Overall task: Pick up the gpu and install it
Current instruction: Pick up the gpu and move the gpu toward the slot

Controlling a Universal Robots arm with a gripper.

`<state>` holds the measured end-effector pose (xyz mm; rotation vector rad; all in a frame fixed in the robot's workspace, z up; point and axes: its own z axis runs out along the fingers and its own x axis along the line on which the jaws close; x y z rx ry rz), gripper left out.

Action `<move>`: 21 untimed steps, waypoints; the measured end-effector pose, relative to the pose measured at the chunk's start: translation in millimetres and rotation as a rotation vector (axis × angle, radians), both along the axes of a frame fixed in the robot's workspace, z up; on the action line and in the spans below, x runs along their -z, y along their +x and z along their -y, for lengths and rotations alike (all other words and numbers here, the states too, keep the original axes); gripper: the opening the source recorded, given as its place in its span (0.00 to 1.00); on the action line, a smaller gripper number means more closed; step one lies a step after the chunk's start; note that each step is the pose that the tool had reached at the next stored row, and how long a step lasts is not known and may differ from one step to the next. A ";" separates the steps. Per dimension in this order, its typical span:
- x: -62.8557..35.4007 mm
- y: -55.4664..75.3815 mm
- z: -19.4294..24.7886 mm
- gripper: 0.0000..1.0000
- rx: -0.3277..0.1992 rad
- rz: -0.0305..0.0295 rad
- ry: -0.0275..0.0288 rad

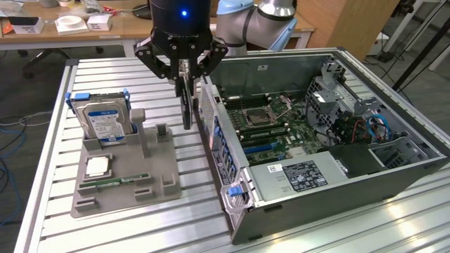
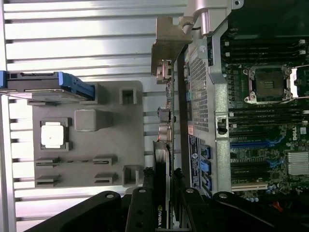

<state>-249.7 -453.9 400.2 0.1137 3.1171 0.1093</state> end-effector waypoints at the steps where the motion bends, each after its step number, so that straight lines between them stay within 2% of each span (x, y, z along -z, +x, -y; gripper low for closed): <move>1: 0.0 0.4 0.0 0.26 0.000 0.0000 0.0000; 9: -0.4 0.9 0.0 0.26 0.000 0.0000 0.0000; 17: -7.3 0.9 0.0 0.26 0.000 0.0000 -0.0001; 21: -7.6 0.9 0.0 0.26 0.000 0.0001 0.0001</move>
